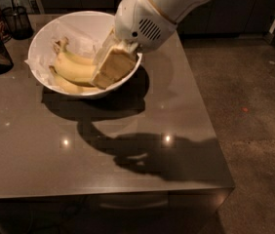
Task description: Pick banana from white bowl
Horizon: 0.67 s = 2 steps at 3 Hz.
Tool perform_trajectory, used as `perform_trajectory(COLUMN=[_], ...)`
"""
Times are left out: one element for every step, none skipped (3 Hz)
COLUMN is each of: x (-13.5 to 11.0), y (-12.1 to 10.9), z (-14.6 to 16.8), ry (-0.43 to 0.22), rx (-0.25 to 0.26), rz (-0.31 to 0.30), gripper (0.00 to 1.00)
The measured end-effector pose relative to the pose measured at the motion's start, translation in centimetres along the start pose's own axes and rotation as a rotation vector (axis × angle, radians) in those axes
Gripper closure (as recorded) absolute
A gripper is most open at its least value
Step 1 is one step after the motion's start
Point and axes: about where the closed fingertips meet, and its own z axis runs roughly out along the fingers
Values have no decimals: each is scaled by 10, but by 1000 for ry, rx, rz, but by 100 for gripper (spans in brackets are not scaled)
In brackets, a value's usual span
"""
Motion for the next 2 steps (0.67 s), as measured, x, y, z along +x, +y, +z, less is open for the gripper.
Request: perform_trajectory(x=[6,9], y=[28,31], z=[-2,-1], ry=[-10,-4], rx=[43,43], rz=[59,62], gripper=[100,100])
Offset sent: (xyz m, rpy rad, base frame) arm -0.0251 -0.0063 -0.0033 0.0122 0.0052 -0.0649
